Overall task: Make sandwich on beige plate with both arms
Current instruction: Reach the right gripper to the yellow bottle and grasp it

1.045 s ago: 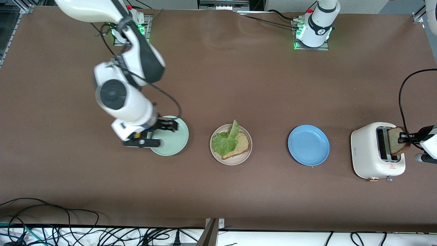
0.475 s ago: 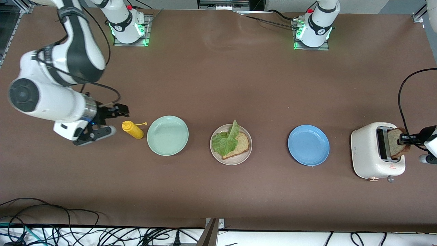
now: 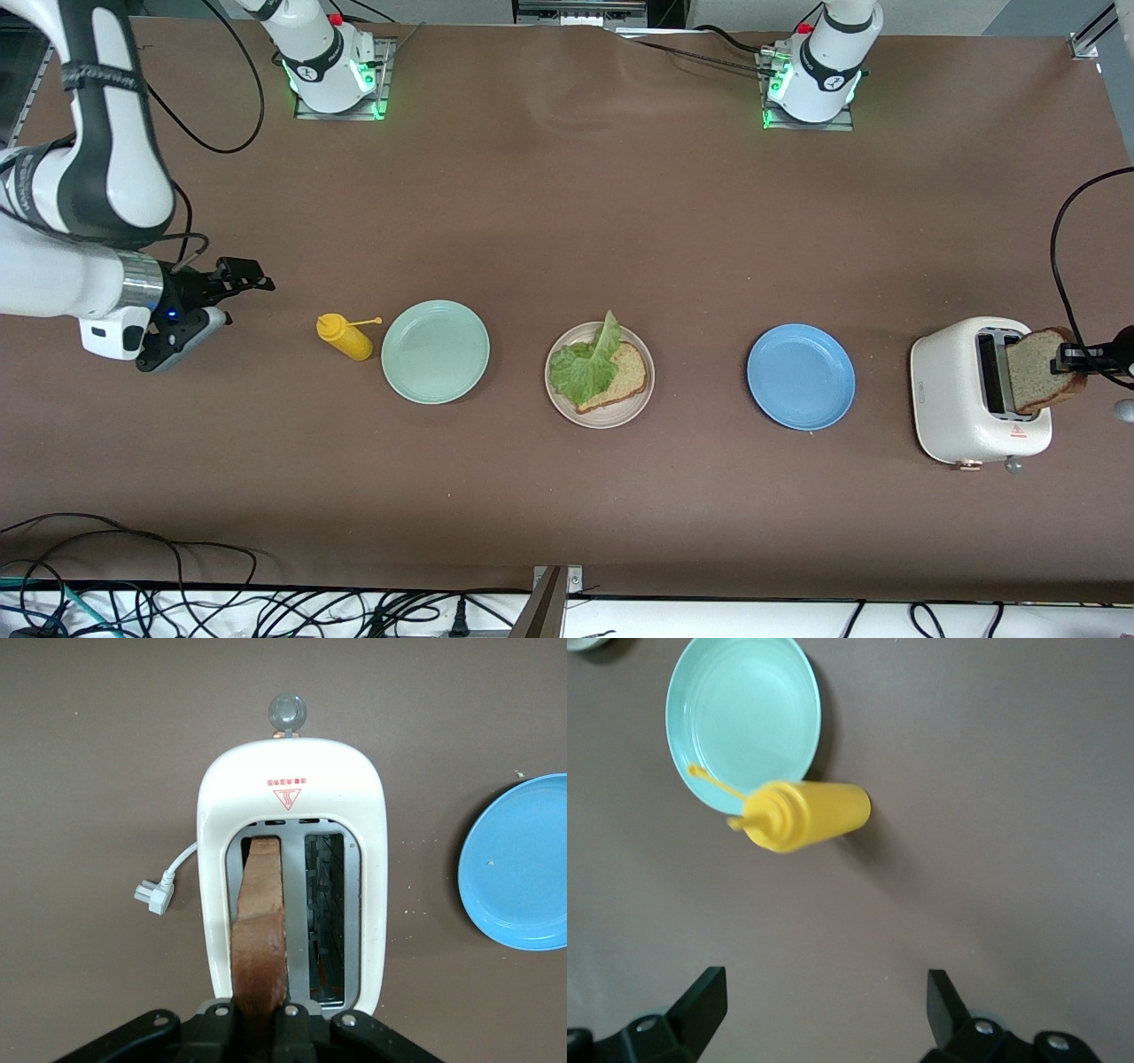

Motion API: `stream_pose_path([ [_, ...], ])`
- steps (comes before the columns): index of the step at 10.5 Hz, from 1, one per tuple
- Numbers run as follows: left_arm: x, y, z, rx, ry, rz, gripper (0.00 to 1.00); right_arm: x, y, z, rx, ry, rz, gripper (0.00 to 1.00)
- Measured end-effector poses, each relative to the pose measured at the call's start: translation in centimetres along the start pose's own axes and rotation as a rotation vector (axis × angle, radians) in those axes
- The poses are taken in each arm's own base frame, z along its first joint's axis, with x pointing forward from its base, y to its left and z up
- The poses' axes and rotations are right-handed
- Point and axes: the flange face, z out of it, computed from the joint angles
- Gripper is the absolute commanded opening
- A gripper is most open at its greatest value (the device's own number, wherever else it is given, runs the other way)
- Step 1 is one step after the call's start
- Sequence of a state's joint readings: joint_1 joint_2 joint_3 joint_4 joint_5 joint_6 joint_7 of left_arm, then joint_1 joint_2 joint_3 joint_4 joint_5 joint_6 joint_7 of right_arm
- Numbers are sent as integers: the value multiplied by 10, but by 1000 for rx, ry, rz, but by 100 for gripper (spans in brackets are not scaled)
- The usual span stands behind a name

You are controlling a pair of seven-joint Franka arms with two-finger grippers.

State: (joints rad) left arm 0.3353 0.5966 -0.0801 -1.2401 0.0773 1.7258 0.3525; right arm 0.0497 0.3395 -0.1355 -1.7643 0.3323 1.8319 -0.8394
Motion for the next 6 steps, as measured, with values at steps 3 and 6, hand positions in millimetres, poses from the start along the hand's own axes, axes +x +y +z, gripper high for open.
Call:
stream_pose_path([
  [3,1,5,-8,-8,7,-55,0,-32,45,41,142,123,-165,100],
  [6,2,7,-35,-4,47,-77,0,-46,78,83,239,298,-360,100],
])
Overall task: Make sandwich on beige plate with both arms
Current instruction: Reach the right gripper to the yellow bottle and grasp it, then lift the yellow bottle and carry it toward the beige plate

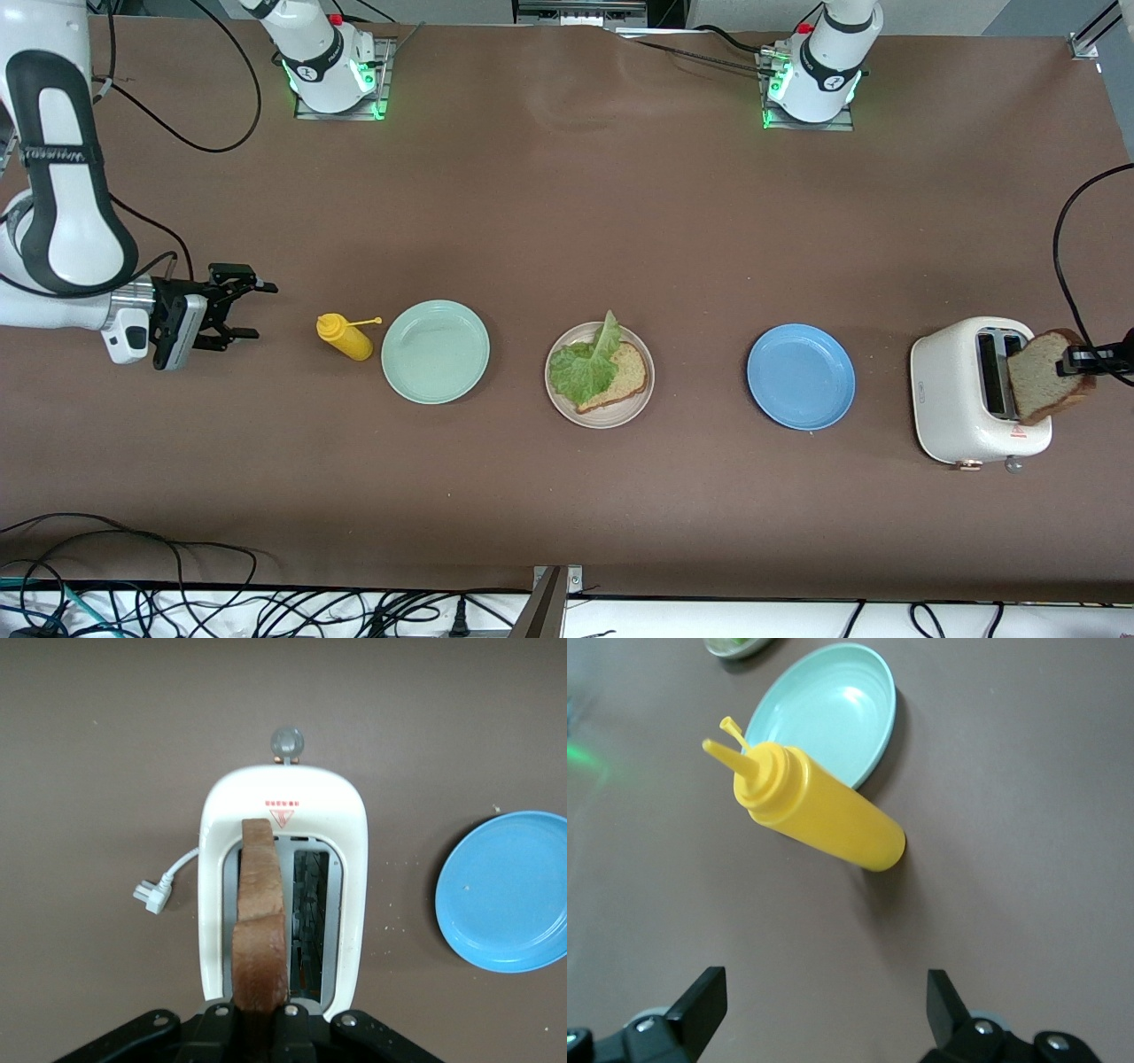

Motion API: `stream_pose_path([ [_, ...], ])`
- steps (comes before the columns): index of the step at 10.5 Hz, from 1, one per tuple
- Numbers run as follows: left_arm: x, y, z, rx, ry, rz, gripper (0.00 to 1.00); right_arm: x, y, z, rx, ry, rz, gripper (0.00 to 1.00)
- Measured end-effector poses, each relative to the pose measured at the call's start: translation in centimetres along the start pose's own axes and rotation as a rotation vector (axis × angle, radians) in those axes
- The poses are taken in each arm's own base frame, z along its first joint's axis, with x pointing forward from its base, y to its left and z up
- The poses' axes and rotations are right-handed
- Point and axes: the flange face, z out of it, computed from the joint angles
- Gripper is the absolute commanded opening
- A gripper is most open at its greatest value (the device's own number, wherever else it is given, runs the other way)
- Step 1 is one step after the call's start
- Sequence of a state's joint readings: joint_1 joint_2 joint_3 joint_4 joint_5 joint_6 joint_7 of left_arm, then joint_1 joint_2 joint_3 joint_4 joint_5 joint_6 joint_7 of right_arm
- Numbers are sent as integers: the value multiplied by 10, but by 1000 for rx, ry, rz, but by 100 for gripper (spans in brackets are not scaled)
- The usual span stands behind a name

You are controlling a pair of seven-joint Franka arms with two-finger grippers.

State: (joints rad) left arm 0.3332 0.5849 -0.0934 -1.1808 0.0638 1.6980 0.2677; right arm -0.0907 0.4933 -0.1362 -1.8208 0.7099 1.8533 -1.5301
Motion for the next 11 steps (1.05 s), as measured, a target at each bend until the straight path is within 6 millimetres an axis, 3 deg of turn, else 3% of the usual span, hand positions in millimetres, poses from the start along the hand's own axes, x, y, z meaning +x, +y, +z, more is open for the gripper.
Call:
stream_pose_path([
  [2,-1,1,-10,-1,8,-5,0,-30,20,18,50,178,-72,100],
  [4,1,4,-13,-56,28,-18,0,-40,32,46,72,328,-141,100],
  [8,2,10,-14,-205,62,-49,0,-30,29,131,194,501,-274,100],
  [11,4,12,-9,-360,87,-87,0,-13,21,150,222,534,-301,95],
])
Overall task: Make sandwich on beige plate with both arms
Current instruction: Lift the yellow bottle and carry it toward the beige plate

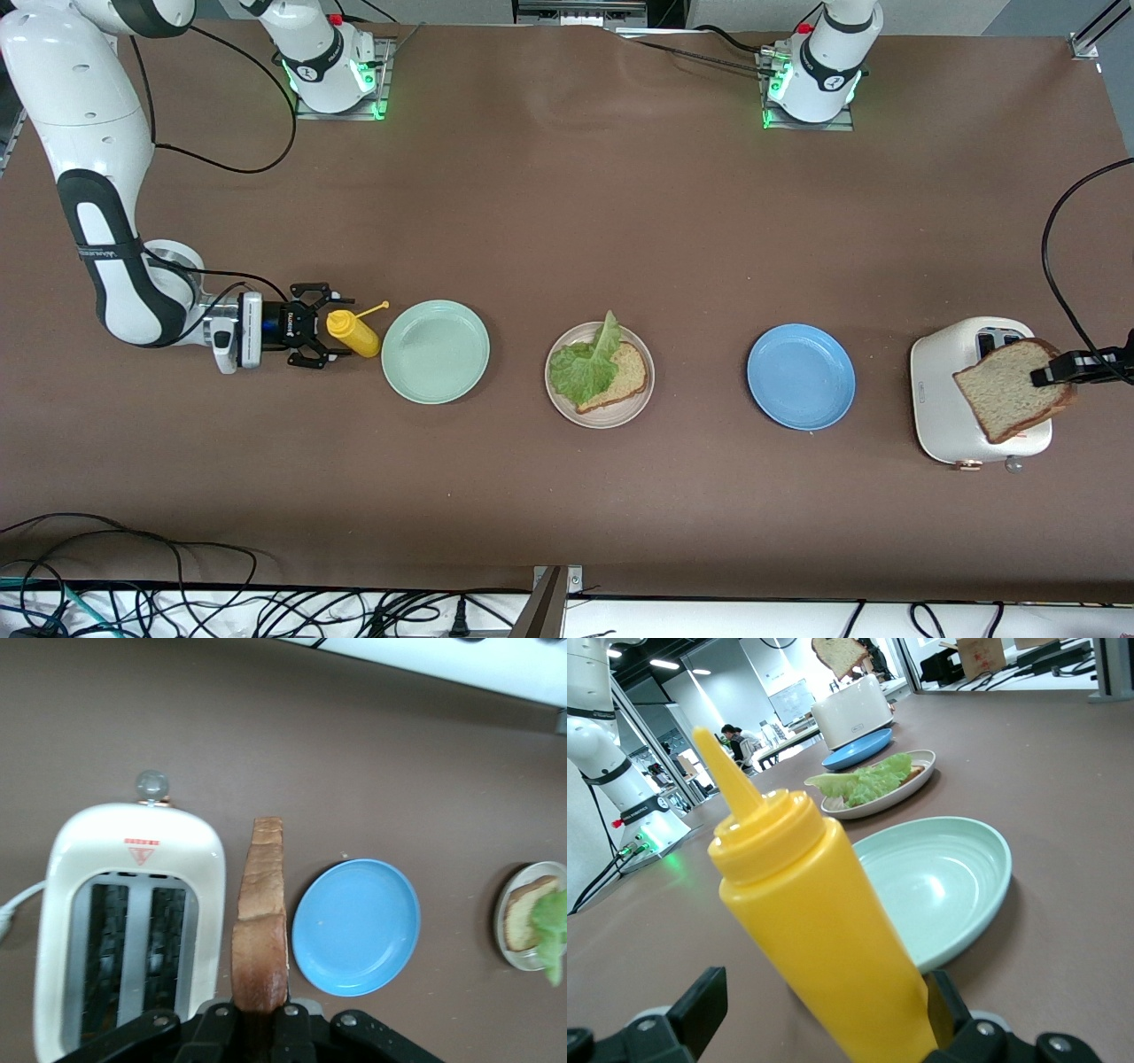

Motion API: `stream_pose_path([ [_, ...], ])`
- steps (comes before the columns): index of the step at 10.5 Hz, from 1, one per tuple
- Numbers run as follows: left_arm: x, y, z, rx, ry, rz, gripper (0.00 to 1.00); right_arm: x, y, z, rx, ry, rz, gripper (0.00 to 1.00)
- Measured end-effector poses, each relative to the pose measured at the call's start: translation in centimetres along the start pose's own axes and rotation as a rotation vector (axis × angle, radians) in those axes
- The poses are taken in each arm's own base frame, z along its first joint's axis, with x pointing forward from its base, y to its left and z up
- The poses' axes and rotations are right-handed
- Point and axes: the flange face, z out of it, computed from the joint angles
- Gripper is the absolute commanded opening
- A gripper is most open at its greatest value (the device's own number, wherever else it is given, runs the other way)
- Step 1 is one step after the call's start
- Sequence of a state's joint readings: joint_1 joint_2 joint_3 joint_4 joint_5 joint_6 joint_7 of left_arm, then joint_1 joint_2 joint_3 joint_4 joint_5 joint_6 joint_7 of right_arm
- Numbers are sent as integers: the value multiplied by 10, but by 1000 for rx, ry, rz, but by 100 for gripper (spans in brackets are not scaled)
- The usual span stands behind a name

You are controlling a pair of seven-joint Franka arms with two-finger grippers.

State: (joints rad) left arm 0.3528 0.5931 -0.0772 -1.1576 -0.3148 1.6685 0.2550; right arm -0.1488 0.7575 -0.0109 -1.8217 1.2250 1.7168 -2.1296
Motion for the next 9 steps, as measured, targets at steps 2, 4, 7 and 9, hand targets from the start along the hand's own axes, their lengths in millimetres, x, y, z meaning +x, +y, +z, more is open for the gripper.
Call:
stream_pose_path([
  [2,-3,-18,0,-51,6,-36,0,4,1,2,-6,18,-2,91],
  [4,-2,-20,3,-95,7,-48,0,7,3,2,-19,37,-3,74],
  [7,-2,-20,10,-114,-2,-56,0,11,5,18,-20,92,8,0],
  [9,-2,-21,10,-114,-3,-60,0,10,5,20,-19,97,12,0],
])
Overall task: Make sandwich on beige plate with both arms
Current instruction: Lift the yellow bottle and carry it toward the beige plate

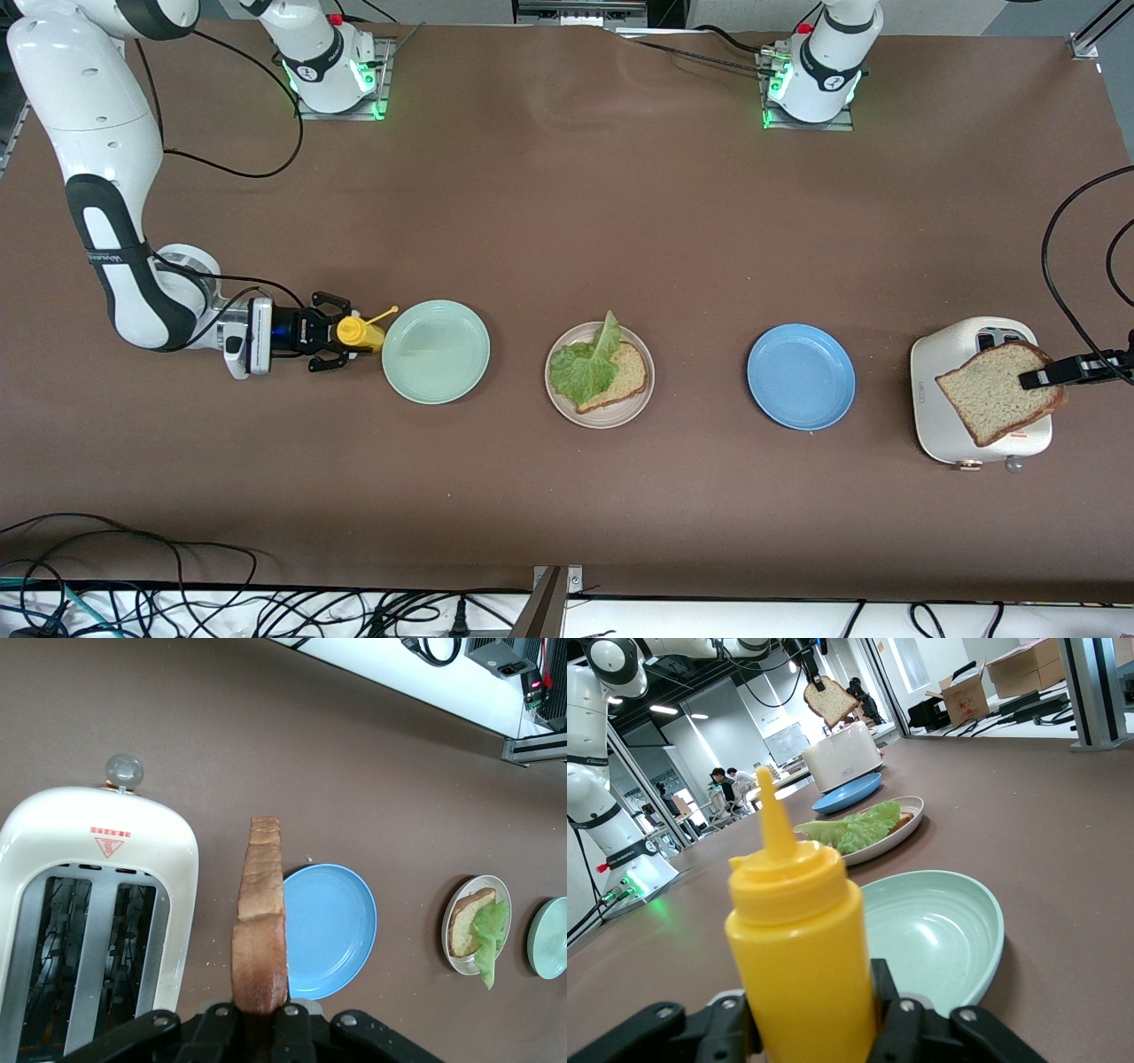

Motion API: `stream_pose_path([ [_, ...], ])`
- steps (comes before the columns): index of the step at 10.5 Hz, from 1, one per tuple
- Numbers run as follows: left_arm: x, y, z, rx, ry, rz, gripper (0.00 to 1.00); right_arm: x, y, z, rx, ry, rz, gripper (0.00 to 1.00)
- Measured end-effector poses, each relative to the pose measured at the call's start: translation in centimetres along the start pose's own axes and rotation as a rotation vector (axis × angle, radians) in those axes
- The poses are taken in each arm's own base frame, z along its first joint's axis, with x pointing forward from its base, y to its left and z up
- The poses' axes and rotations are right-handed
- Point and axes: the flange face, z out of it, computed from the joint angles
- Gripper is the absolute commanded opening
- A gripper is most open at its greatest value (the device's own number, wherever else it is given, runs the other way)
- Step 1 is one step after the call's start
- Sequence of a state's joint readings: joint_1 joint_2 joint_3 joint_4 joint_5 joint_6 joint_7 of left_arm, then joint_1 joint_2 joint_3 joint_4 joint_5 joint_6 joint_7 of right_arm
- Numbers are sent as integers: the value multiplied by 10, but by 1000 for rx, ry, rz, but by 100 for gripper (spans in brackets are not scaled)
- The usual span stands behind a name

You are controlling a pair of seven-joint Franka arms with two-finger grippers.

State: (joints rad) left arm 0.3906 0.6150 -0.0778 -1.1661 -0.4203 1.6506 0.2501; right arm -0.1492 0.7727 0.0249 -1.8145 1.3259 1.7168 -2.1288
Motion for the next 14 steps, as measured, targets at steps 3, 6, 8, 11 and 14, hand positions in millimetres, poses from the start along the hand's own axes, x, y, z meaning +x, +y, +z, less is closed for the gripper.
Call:
stream_pose_path([
  [3,-1,-3,-1,-2,-3,-6,0,8,2,2,16,-26,69,0],
  [6,-1,-4,-1,-2,-5,-6,0,67,18,1,42,-185,163,0],
  [8,-1,-4,-1,-2,-4,-7,0,119,26,15,11,-328,203,0],
  [11,-2,-5,-1,-2,-4,-9,0,197,20,69,-91,-511,237,0],
  [14,-2,-6,-1,-3,-4,-10,0,247,-7,151,-204,-737,215,0],
])
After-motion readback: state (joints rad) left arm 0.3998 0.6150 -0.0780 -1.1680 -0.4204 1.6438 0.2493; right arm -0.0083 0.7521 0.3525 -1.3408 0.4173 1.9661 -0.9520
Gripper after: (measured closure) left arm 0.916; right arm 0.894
